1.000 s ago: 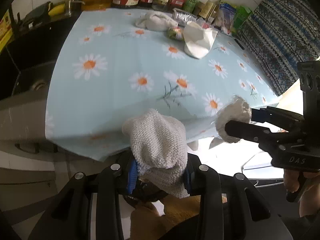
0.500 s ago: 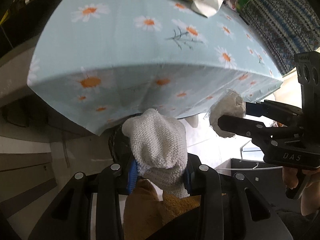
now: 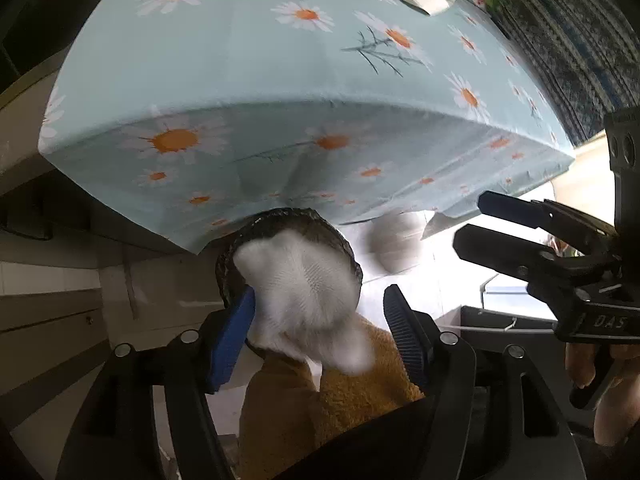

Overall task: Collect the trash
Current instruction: 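Lower both grippers over the black bin and release sock and bag, then move the right gripper to the white paper cup and grasp it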

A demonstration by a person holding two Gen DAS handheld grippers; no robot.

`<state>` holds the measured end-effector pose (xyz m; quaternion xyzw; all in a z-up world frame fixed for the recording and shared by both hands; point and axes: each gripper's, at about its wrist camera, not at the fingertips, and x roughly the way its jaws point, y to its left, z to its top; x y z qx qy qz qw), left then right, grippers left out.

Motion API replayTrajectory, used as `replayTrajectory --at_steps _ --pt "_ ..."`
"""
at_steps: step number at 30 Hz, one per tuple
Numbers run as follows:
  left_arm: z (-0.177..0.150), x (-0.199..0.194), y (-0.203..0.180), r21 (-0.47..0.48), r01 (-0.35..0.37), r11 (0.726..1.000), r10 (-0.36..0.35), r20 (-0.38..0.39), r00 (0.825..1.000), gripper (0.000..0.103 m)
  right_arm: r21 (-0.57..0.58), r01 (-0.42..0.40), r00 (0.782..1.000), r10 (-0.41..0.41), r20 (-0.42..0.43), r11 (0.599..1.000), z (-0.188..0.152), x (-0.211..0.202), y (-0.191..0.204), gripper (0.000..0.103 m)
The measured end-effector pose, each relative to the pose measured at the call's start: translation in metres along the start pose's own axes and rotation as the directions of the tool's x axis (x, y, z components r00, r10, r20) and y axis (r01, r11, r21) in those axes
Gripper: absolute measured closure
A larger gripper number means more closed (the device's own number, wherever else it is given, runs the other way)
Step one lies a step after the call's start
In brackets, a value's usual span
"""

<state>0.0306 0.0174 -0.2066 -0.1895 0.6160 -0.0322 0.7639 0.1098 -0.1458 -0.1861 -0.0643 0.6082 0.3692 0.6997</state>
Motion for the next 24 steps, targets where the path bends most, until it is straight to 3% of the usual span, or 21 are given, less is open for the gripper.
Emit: replayTrajectory --at_steps 24 --pt "0.017 -0.017 -0.013 0.014 -0.001 1.0 0.0 0.046 0.999 0.038 -0.003 -0.006 0.997 0.007 0.072 1.0 0.016 -0.029 -0.005 0.029"
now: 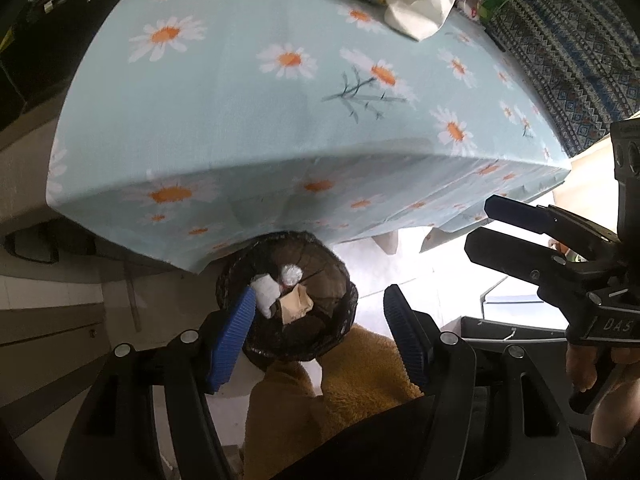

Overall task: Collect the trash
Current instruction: 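Move the right gripper to the white paper cup and grasp it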

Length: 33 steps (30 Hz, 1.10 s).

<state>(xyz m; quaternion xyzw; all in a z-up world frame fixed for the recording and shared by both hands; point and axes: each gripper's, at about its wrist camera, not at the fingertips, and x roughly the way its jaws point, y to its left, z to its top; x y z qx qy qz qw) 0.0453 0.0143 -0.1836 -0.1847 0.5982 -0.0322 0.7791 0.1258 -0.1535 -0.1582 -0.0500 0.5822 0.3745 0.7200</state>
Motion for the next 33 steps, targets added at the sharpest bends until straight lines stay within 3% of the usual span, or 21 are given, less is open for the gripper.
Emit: replayTrajectory --at_steps 14,17,19,33 --pt "0.049 -0.035 -0.029 0.017 0.027 0.999 -0.029 0.127 0.991 0.038 -0.026 0.009 0.989 -0.005 0.146 1.0 0.043 -0.047 -0.027 0.029" --pt "0.06 -0.039 -0.035 0.017 0.021 1.0 -0.023 0.147 0.989 0.038 -0.031 0.021 0.985 -0.015 0.17 0.999 0.057 -0.052 -0.038 0.022" --pt "0.067 -0.041 -0.039 0.017 0.015 1.0 -0.017 0.162 0.987 0.038 -0.035 0.026 0.983 -0.02 0.18 0.999 0.066 -0.054 -0.045 0.017" --pt "0.099 -0.047 -0.051 -0.056 -0.024 0.998 0.036 0.228 0.973 0.038 -0.074 0.027 0.984 -0.013 0.178 0.997 0.129 -0.042 -0.084 0.017"
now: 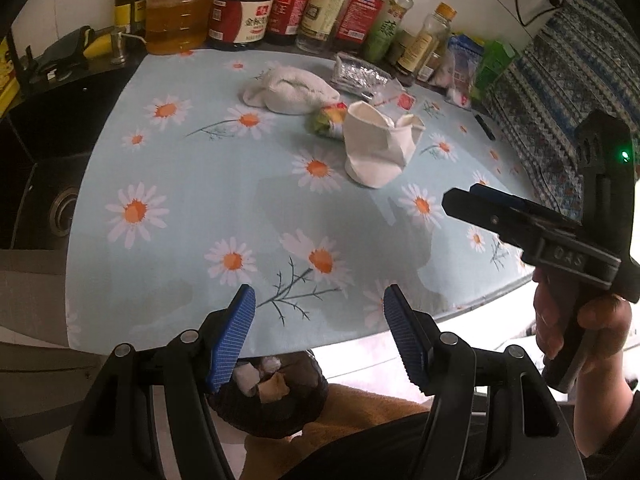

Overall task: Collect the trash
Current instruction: 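Move the right gripper to the white paper cup and grasp it, then lift the white paper cup with the right gripper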

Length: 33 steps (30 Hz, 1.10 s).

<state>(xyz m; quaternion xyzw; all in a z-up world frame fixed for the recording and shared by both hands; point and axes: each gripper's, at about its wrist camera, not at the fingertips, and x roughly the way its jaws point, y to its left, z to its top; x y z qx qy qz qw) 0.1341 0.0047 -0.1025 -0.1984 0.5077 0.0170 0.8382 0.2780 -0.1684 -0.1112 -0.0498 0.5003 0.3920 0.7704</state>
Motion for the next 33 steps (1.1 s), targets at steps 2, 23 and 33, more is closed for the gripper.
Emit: replayTrajectory --at_steps 2,23,33 --pt "0.001 -0.001 0.001 -0.022 -0.011 1.0 0.012 0.007 1.0 0.038 -0.013 -0.009 1.0 0.009 -0.002 1.0 0.01 0.009 -0.003 0.017" --pt "0.002 -0.006 0.019 -0.191 -0.132 0.973 0.137 0.016 0.99 0.038 -0.036 -0.027 0.998 0.025 -0.058 0.999 0.063 0.088 -0.017 0.028" --pt "0.01 -0.006 0.014 -0.169 -0.132 0.977 0.138 0.028 0.99 0.038 -0.043 -0.029 0.998 0.027 -0.065 0.999 0.06 0.089 -0.021 0.046"
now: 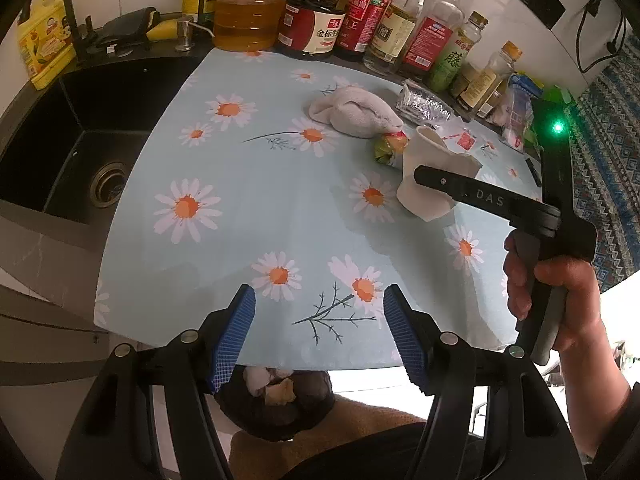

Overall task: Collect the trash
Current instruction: 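Lift the white paper cup with the right gripper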

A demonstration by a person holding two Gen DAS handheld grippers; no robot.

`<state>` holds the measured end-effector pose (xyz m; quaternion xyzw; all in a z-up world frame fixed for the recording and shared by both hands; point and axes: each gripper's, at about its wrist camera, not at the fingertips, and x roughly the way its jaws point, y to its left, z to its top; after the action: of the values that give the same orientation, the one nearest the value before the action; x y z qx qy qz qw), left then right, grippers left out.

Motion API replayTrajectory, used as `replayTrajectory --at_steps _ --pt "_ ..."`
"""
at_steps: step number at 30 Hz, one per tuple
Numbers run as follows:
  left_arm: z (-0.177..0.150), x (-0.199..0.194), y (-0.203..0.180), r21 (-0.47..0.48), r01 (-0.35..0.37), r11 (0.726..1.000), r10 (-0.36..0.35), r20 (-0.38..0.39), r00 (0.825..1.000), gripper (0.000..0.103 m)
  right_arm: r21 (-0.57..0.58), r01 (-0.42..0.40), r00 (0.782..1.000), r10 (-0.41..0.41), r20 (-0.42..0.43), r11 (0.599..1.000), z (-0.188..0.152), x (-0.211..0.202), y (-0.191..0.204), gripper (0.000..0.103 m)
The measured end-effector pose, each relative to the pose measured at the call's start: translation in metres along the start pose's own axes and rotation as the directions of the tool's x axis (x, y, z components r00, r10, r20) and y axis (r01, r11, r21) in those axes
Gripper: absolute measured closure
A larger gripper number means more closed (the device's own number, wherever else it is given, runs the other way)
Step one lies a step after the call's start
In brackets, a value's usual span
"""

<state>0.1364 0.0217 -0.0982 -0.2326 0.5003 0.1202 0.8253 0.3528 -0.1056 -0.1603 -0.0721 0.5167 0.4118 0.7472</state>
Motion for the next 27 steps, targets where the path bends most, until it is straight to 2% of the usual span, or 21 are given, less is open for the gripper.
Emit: replayTrajectory --at_steps 7,11,19,27 --pt "0.007 0.0 -0.003 0.021 0.026 0.999 -0.026 0.0 1.0 0.038 -0.002 -0.021 0.999 0.021 0.04 1.0 -0.005 -0.018 0.006 0.046" --pt "0.016 0.001 -0.012 0.069 0.032 0.997 -0.032 -0.001 0.999 0.038 0.034 -0.046 0.997 0.044 0.062 0.998 -0.014 -0.035 0.002 0.046" --pt "0.042 0.018 -0.04 0.171 0.082 0.982 -0.08 -0.015 0.997 0.038 0.094 -0.006 0.995 -0.004 0.104 0.996 -0.039 -0.073 -0.018 0.046" --pt "0.073 0.043 -0.086 0.303 0.121 0.945 -0.117 -0.031 0.993 0.038 0.215 0.058 0.986 -0.089 0.139 0.975 -0.069 -0.112 -0.055 0.046"
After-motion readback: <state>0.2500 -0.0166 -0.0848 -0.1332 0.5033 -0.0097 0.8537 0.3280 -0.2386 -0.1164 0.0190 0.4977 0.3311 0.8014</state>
